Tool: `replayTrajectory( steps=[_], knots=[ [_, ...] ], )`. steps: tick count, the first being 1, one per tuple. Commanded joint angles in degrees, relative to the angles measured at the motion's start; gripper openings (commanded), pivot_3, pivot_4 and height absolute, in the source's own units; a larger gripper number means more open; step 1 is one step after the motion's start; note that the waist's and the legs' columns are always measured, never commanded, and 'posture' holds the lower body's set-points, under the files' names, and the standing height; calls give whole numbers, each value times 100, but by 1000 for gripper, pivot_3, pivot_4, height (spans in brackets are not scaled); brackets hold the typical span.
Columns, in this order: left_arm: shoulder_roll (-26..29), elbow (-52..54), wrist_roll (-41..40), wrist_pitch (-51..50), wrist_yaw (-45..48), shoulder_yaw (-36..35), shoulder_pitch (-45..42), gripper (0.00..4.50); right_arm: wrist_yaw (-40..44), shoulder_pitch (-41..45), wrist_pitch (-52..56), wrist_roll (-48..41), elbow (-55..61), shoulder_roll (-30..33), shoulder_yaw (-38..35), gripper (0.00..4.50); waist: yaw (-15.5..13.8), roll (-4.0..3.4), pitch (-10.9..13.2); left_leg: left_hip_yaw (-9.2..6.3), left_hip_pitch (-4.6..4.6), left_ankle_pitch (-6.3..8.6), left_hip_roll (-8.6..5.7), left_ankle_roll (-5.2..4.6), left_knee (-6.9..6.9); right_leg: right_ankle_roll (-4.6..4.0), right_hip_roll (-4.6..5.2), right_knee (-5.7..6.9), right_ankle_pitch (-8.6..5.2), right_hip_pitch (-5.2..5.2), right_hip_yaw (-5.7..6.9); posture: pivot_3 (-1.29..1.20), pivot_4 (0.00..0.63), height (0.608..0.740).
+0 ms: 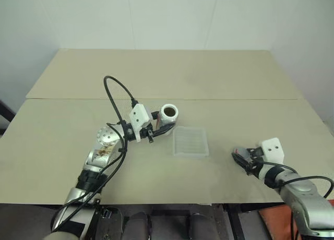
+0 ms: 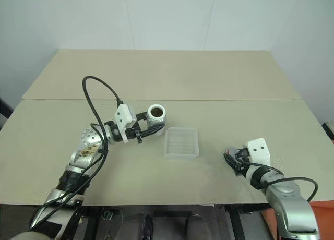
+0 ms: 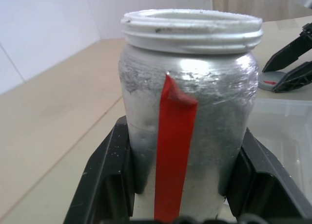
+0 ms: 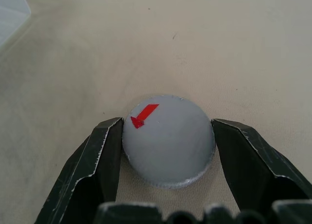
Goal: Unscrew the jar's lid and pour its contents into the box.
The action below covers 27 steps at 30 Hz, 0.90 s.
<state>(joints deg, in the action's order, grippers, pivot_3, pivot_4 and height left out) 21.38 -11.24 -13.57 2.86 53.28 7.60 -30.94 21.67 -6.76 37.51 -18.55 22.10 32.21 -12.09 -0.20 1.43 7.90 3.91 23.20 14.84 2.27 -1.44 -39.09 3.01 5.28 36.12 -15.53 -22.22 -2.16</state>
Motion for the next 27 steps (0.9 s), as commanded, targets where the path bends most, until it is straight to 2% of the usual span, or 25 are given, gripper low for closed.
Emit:
replayTrajectory(
  steps=[1, 3, 8, 12, 16, 20, 23, 27],
  knots=[
    [71, -66, -8, 234, 113, -127, -165, 1961, 228, -260, 387, -244, 224, 125, -212, 3841, -12, 0, -1, 0, 0, 0, 0, 0, -1, 1, 0, -1, 0, 1, 0, 0, 150, 740],
    [93, -90, -25, 252, 139, -132, -168, 1961, 249, -375, 356, -252, 445, 164, -320, 4432, -31, 0, -1, -1, 1, 0, 1, 0, 1, 1, -1, -1, 0, -1, 0, 0, 150, 740],
    [153, -88, -16, 291, 193, -133, -98, 1961, 323, -615, 257, -150, 1072, 505, -670, 4473, -48, 0, 0, -4, 11, 0, -3, 0, 2, 3, 2, -4, -1, -6, 3, 0, 150, 740],
    [301, -78, 67, 388, 303, -92, -100, 1961, 1247, -804, 84, -854, 1759, 970, -1469, 4473, -43, -2, 1, -6, 8, 0, -4, -1, 0, 4, 1, 0, -1, -4, -1, 0, 150, 740],
    [353, -38, -13, 317, 454, -95, -320, 1961, 2485, -1214, -509, -1068, 2021, 1586, -2091, 4473, -45, 0, 2, -8, 7, 0, -3, -1, 0, 5, -1, -4, -2, -1, 1, 0, 150, 740],
    [527, -487, 685, 1234, 471, 160, -592, 1961, 2704, -1135, -686, -1044, 2074, 1797, -2206, 4473, -52, 2, 3, -8, 8, 0, -7, -1, -5, 7, 1, -3, -1, 2, 1, 0, 150, 740],
    [551, -1119, 1550, 2484, -58, 350, -1019, 1961, 2580, -948, -639, -1069, 2138, 1748, -2083, 4473, -57, 3, 3, -8, 5, 0, -11, -2, -7, 8, 2, -3, -1, 5, 0, 0, 150, 740],
    [501, -2120, 2891, 4137, -1266, 679, -1770, 1961, 2501, -997, -628, -912, 2237, 1693, -1875, 4473, -91, 11, 7, -11, 14, 0, -13, -2, -6, 8, 2, -7, 0, 2, 3, 0, 150, 740]
  ],
)
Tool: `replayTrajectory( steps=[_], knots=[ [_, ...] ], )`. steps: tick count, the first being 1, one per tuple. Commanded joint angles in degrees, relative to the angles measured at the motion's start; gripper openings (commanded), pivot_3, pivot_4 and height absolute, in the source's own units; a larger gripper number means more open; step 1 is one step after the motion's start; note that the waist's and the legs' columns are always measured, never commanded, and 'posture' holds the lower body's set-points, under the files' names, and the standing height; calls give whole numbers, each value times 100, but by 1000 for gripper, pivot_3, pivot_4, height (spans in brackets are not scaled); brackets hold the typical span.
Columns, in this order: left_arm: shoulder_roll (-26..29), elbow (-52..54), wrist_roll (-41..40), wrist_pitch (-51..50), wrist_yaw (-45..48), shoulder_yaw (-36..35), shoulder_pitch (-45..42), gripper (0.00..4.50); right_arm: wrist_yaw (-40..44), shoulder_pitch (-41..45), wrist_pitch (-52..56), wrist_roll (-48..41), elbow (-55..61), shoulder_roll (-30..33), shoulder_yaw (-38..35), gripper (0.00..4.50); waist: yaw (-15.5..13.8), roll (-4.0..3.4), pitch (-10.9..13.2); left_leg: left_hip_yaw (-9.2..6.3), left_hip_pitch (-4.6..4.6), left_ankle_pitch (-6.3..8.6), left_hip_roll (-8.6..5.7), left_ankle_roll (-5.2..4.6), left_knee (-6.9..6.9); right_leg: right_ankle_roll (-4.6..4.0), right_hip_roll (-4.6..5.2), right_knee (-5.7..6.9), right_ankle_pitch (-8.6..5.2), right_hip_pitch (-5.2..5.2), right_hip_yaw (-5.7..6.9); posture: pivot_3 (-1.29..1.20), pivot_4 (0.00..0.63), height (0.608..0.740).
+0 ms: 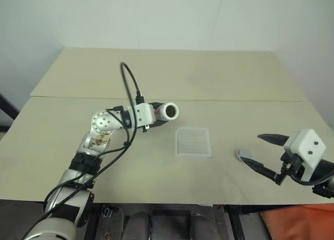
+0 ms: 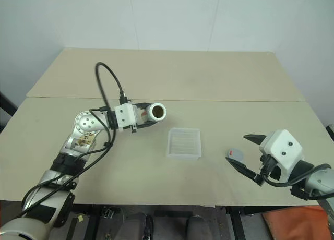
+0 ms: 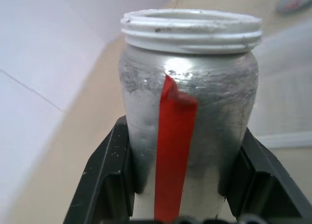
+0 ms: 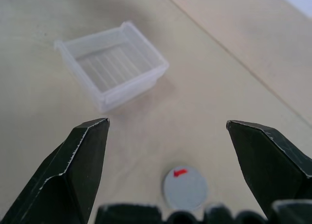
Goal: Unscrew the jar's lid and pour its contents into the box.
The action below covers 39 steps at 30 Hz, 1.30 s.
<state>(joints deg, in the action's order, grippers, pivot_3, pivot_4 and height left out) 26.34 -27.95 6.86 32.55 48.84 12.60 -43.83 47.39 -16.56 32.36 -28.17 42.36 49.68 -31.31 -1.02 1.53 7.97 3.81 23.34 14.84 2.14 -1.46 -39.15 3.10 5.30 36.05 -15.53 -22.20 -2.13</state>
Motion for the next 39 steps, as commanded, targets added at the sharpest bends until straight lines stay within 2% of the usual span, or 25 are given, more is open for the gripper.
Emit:
replayTrajectory(
  steps=[1, 5, 6, 8, 11, 14, 17, 21, 28, 35, 39],
  knots=[
    [-12, -710, 1270, 1531, -1257, 292, -659, 1961, -97, -29, -96, 23, 262, -81, 47, 4473, -20, 2, 1, 1, 2, 0, -1, 0, 0, 0, 1, 0, 0, -1, 0, 0, 150, 740],
    [-98, -1550, 2787, 2388, -2986, 795, -1306, 1961, -163, -80, -63, -9, 394, -194, 31, 4473, -61, 4, 2, 2, 4, 2, -8, -4, 0, 6, 7, -4, 2, -1, -2, 0, 150, 740],
    [-13, -1627, 3550, 2461, -3761, 1115, -1526, 1961, -208, -101, -26, 13, 414, -214, 32, 4473, -70, 5, 3, 3, 4, 2, -8, -4, 0, 8, 7, -4, 3, -2, -1, 0, 150, 740],
    [-100, -2041, 4117, 2608, -4634, 1426, -1785, 1961, -347, -116, 141, -3, 440, -258, 32, 4473, -88, 9, 5, 6, 5, 2, -9, -3, 0, 10, 6, -4, 3, -2, -1, 0, 150, 740],
    [-161, -2472, 5319, 2440, -6414, 2218, -2190, 1961, -497, -143, 171, 34, 491, -333, 81, 4473, -104, 12, 7, 10, 5, 2, -9, -3, 0, 11, 7, -2, 2, -3, -1, 0, 150, 740],
    [-264, -2782, 6543, 1836, -8172, 3189, -2601, 1961, -620, -180, 212, 5, 619, -414, 114, 4473, -122, 19, 11, 11, 9, 2, -10, -3, 0, 13, 7, -2, 1, -6, -1, 0, 150, 740],
    [-513, -3227, 7248, 1305, -9436, 3938, -2942, 1961, -724, -205, 258, -52, 728, -499, 130, 4473, -128, 25, 15, 16, 16, 2, -12, -3, -1, 16, 8, -2, 0, -10, 1, 0, 150, 740],
    [-826, -3728, 7688, 810, -10419, 4556, -3287, 1961, -780, -220, 263, -63, 780, -528, 157, 4473, -129, 29, 17, 24, 28, 2, -14, -3, -1, 16, 9, -4, 0, -18, 5, 0, 150, 740],
    [-1061, -4157, 7828, 565, -11178, 5088, -3605, 1961, -833, -141, 267, -39, 691, -510, 194, 4473, -123, 31, 18, 27, 40, 1, -14, -2, -2, 16, 10, -3, 0, -30, 8, 0, 150, 740],
    [-1047, -4272, 7856, 485, -11188, 5419, -3646, 1961, -833, -20, 246, 41, 539, -449, 364, 4473, -125, 31, 18, 28, 39, 0, -15, 0, -3, 16, 11, -1, 0, -30, 8, 0, 150, 740],
    [-1006, -4602, 6309, 2405, -9823, 4396, -3408, 1961, -785, -3, 195, 102, 458, -422, 404, 4473, -126, 31, 18, 30, 41, -1, -15, 1, -5, 16, 13, 1, 0, -32, 9, 0, 150, 740]
  ],
)
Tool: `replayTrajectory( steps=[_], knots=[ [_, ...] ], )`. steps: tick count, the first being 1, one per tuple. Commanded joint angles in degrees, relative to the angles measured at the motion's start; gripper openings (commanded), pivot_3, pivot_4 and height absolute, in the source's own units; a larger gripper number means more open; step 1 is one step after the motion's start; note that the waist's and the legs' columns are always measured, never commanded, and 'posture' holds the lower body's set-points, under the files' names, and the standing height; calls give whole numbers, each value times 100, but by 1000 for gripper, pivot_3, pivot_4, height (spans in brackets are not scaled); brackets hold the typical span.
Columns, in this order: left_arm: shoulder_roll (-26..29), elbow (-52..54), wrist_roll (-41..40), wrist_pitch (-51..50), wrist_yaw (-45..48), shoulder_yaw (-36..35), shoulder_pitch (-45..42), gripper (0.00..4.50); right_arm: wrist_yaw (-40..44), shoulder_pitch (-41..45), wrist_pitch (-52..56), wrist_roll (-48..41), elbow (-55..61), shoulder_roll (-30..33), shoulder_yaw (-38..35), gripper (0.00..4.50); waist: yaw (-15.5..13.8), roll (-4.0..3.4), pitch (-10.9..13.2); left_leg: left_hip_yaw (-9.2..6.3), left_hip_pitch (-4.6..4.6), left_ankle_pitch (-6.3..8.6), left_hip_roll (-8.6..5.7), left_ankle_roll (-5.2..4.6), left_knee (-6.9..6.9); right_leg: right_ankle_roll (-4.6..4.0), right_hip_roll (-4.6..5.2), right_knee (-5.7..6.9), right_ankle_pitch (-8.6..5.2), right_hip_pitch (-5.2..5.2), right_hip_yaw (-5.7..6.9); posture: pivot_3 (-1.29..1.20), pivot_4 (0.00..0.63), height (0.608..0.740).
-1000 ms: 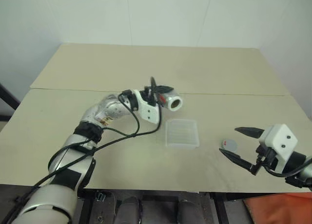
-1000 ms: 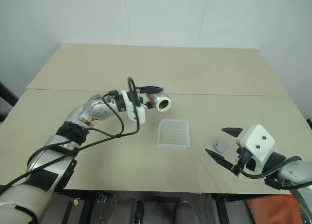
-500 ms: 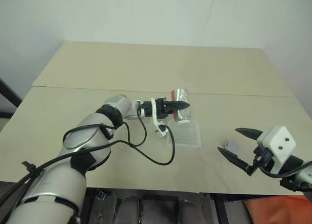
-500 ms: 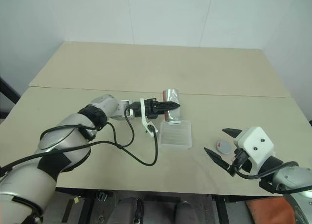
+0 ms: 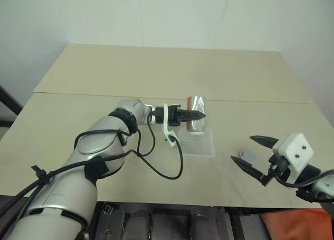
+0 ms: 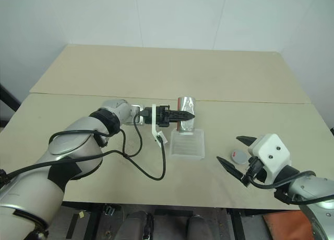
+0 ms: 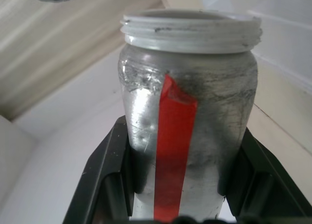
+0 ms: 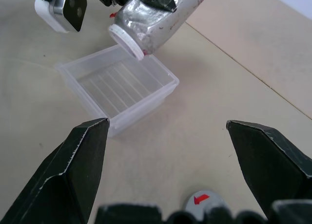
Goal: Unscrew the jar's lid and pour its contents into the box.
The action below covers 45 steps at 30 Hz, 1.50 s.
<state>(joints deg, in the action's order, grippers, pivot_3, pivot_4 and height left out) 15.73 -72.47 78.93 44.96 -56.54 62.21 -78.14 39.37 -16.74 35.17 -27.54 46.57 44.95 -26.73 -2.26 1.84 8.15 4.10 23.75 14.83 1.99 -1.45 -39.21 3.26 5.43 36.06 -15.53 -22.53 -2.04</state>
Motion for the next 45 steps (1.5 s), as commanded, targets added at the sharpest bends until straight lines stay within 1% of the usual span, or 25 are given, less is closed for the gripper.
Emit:
replayTrajectory(
  steps=[1, 3, 5, 6, 7, 8, 9, 10, 12, 13, 16, 18, 19, 20, 21, 22, 24, 25, 26, 28, 33, 35, 37, 40, 45],
  knots=[
    [99, -169, -1095, 1572, 1025, -664, 74, 1961, 24, 15, -97, 46, 22, 48, -54, 4473, -1, 0, 0, 0, 0, -1, 1, 1, -1, 0, 1, 2, 0, -1, 1, 0, 150, 740],
    [122, -297, -2061, 2121, 1884, -1375, 409, 1961, 47, 4, -116, 55, 8, 43, -67, 4473, 1, -5, -3, 4, -1, -1, 0, 2, -1, 0, 2, 0, 0, 1, 1, 0, 150, 740],
    [55, -544, -3288, 2397, 3261, -2305, 845, 1961, 47, 19, -131, 56, -18, 19, -75, 4473, 14, -6, -4, 6, -6, -2, 1, 3, -5, 0, 4, 4, 0, 4, 1, 0, 150, 740],
    [-202, -557, -4575, 2109, 4851, -3187, 1203, 1961, 42, 38, -128, 49, -28, 12, -73, 4473, 21, -10, -6, 6, -8, -2, 1, 3, -9, 0, 4, 8, 0, 5, 1, 0, 150, 740],
    [-398, -384, -5767, 1750, 6358, -3868, 1550, 1961, 40, 54, -126, 43, -36, 11, -68, 4473, 34, -12, -7, 8, -9, -3, 1, 3, -12, -1, 4, 11, 0, 6, 1, 0, 150, 740],
    [-532, -134, -6627, 1392, 7487, -4324, 1802, 1961, 47, 52, -132, 40, -41, 10, -74, 4473, 36, -15, -8, 11, -6, -19, 6, 32, -29, -1, 4, 18, 0, 5, 6, 0, 150, 740],
    [-665, 556, -7767, 249, 8775, -4822, 2130, 1961, 41, 97, -112, 4, -32, 9, -54, 4473, 36, -15, -7, 10, 0, -23, 10, 38, -47, -1, 3, 24, 0, 8, 12, 0, 150, 740],
    [-697, 1061, -8396, -405, 9545, -5064, 2349, 1961, 42, 118, -102, -16, -22, 10, -45, 4473, 53, -15, -7, 8, 4, -21, 15, 35, -62, -1, 2, 29, 0, 11, 16, 0, 150, 740],
    [-641, 1939, -9093, -1453, 10378, -5359, 2746, 1961, 61, 144, -113, -6, -22, 23, -18, 4473, 139, -15, -7, 4, 6, -2, 14, 2, -74, -1, 3, 42, 0, 14, 14, 0, 150, 740],
    [-592, 2242, -9183, -1769, 10494, -5412, 2879, 1961, 72, 140, -127, 6, -30, 24, -16, 4473, 161, -15, -7, -3, 5, 6, 13, -12, -80, -1, 3, 57, 0, 13, 14, 0, 150, 740],
    [-405, 2693, -8955, -1866, 10461, -5445, 3116, 1961, 103, 166, -153, 34, -97, 43, -3, 4473, 186, -15, -7, -38, -9, 4, 9, -11, -83, 0, -2, 74, 0, 20, 8, 0, 150, 740],
    [-312, 2734, -8632, -1578, 10282, -5403, 3101, 1961, 115, 194, -153, 38, -125, 57, 4, 4473, 177, -14, -7, -42, -36, 3, 6, -13, -83, 0, -2, 80, 0, 42, 1, 0, 150, 740],
    [-231, 2664, -8269, -1224, 10014, -5320, 3036, 1961, 122, 200, -155, 41, -133, 59, 6, 4473, 172, -14, -7, -42, -40, 0, 4, -17, -85, 1, -1, 82, 1, 47, 0, 0, 150, 740],
    [-8, 2551, -7426, -566, 9388, -5066, 2875, 1961, 127, 207, -159, 48, -139, 60, 6, 4473, 168, -13, -6, -42, -42, -3, 3, -20, -85, 4, -1, 82, 4, 47, -3, 0, 150, 740],
    [109, 2438, -6938, -139, 9007, -4929, 2745, 1961, 128, 212, -156, 49, -138, 55, 7, 4473, 168, -13, -6, -42, -42, -5, 1, -23, -85, 5, -1, 83, 6, 47, -5, 0, 150, 740],
    [273, 2368, -6237, 199, 8353, -4719, 2566, 1961, 128, 213, -157, 55, -137, 48, 10, 4473, 161, -11, -5, -43, -43, -7, 1, -23, -84, 5, -2, 82, 9, 47, -8, 0, 150, 740],
    [510, 2210, -5172, 649, 7299, -4351, 2226, 1961, 119, 208, -157, 72, -127, 39, 24, 4473, 151, -9, -4, -44, -39, -8, -1, -24, -84, 8, -1, 82, 11, 45, -8, 0, 150, 740],
    [646, 2189, -4413, 787, 6462, -4049, 1985, 1961, 118, 197, -163, 75, -123, 27, 29, 4473, 133, -9, -4, -44, -38, -8, -2, -24, -84, 9, 0, 80, 12, 44, -9, 0, 150, 740],
    [720, 2132, -3881, 885, 5834, -3813, 1790, 1961, 115, 185, -167, 81, -120, 18, 32, 4473, 101, -7, -2, -44, -35, -8, -5, -24, -84, 11, 2, 77, 12, 44, -9, 0, 150, 740],
    [916, 2140, -2237, 659, 3953, -2847, 1258, 1961, 114, 162, -185, 88, -121, -6, 35, 4473, 62, -6, -2, -44, -26, -8, -8, -25, -83, 19, 5, 67, 16, 42, -8, 0, 150, 740],
    [730, 1582, -401, 275, 1326, -1270, 480, 1961, 86, 167, -186, 124, -113, -30, 72, 4473, 5, -5, -2, -35, -4, -3, -12, -32, -80, 24, 8, 53, 17, 26, -8, 0, 150, 740],
    [572, 1343, 126, -64, 451, -732, 330, 1961, 70, 162, -173, 122, -92, -50, 72, 4473, 10, -4, -1, -22, 1, -3, -11, -32, -79, 25, 7, 54, 16, 18, -7, 0, 150, 740],
    [371, 986, 513, -432, -63, -267, 220, 1961, 56, 157, -148, 114, -50, -66, 69, 4473, 14, -2, 1, -12, 3, -4, -11, -31, -77, 25, 7, 55, 16, 13, -8, 0, 150, 740],
    [94, 429, 726, -860, -373, 98, 72, 1961, 42, 142, -117, 97, -5, -92, 54, 4473, 12, 1, 2, -7, 5, -4, -11, -31, -79, 26, 7, 56, 15, 12, -8, 0, 150, 740],
    [-115, 48, 649, -1059, -809, 263, -272, 1961, 35, 63, -126, 119, 17, -109, 14, 4473, 7, 12, 9, -6, 13, -4, -11, -31, -78, 26, 8, 56, 15, 3, -8, 0, 150, 740]
  ],
)
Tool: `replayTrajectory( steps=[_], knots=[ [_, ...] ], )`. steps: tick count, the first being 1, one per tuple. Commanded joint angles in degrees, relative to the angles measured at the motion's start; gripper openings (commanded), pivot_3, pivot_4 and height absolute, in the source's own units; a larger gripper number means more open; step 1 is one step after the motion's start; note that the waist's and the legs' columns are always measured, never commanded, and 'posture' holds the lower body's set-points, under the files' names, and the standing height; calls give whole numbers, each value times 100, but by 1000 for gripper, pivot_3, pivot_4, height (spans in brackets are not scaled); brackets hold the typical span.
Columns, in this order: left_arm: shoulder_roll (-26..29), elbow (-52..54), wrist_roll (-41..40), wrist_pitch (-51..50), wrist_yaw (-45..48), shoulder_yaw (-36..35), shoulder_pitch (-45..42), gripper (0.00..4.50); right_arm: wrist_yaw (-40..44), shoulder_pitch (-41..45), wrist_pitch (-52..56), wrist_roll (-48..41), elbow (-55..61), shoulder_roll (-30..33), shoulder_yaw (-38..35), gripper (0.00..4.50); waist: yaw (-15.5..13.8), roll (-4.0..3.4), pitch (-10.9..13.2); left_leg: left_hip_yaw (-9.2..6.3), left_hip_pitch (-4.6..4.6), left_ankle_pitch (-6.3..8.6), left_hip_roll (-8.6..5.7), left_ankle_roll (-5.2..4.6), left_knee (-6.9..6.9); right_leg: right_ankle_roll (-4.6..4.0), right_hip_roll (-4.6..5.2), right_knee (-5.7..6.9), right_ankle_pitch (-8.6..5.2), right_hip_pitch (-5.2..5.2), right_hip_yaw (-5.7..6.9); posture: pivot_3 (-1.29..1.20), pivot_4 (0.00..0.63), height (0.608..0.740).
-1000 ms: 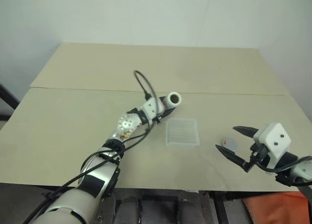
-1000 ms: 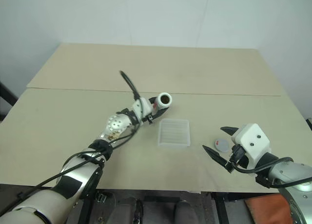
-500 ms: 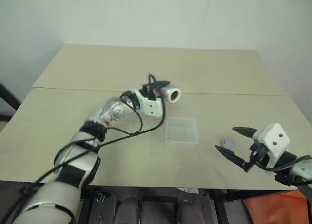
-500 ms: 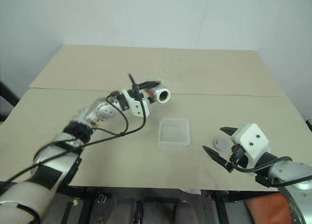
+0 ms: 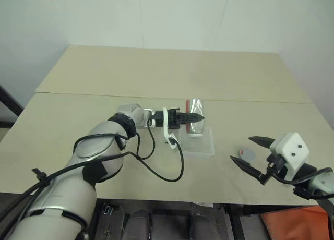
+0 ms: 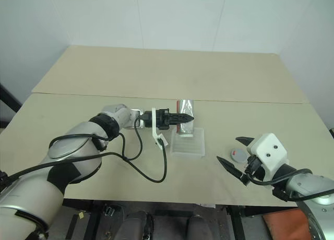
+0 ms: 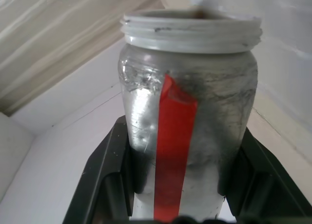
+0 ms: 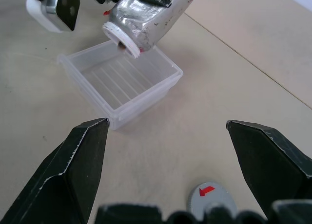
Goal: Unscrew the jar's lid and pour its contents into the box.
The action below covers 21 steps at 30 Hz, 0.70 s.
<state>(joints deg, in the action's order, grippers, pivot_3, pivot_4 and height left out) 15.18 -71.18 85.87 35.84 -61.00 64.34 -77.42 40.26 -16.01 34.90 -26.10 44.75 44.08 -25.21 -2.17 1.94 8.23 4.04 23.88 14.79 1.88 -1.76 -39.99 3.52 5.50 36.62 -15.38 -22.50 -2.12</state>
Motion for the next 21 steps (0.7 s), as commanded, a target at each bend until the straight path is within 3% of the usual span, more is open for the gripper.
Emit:
replayTrajectory(
  steps=[1, 5, 9, 12, 15, 19, 21],
  knots=[
    [-72, -103, -41, -142, -392, 95, -371, 1961, -56, -24, -108, -18, 198, -23, -136, 4473, -2, 2, 1, 0, 2, 0, 0, 0, 0, 0, 1, -2, 0, 0, 0, 0, 150, 740],
    [-97, -186, -176, 35, -325, 129, -332, 1961, -93, 2, -112, 11, 163, -14, -69, 4473, -2, 2, 1, 1, 3, 0, 0, 0, 0, 0, 2, -3, 0, 0, 0, 0, 150, 740],
    [-19, -398, -1342, 1183, 761, -684, -52, 1961, -100, 13, -116, 33, 146, 6, -47, 4473, 10, 2, 1, 2, 3, 0, 1, 1, 0, 0, 2, 1, 0, -3, 0, 0, 150, 740],
    [24, -628, -2962, 2309, 2578, -1911, 415, 1961, -84, 4, -128, 31, 140, 10, -65, 4473, 28, 0, 0, 6, 1, -1, 5, 2, 1, -1, 3, 4, 0, -7, -2, 0, 150, 740],
    [-64, -705, -4852, 2715, 5012, -3312, 1039, 1961, -56, 4, -150, 8, 119, 5, -102, 4473, 64, -2, -1, 10, 0, -2, 5, 4, -1, -2, 4, 7, 1, -8, -1, 0, 150, 740],
    [-463, 442, -7893, 1132, 8732, -5022, 2104, 1961, -44, 41, -157, -15, 100, 2, -98, 4473, 81, -6, -3, 10, -3, -3, 4, 3, -15, -3, 8, 14, 1, 2, 5, 0, 150, 740],
    [-557, 2334, -9318, -971, 9508, -5490, 2872, 1961, -50, 55, -158, -6, 105, 1, -75, 4473, 139, -11, -4, 6, -4, -3, 6, 2, -22, -3, 9, 19, 1, 6, 5, 0, 150, 740]
  ],
)
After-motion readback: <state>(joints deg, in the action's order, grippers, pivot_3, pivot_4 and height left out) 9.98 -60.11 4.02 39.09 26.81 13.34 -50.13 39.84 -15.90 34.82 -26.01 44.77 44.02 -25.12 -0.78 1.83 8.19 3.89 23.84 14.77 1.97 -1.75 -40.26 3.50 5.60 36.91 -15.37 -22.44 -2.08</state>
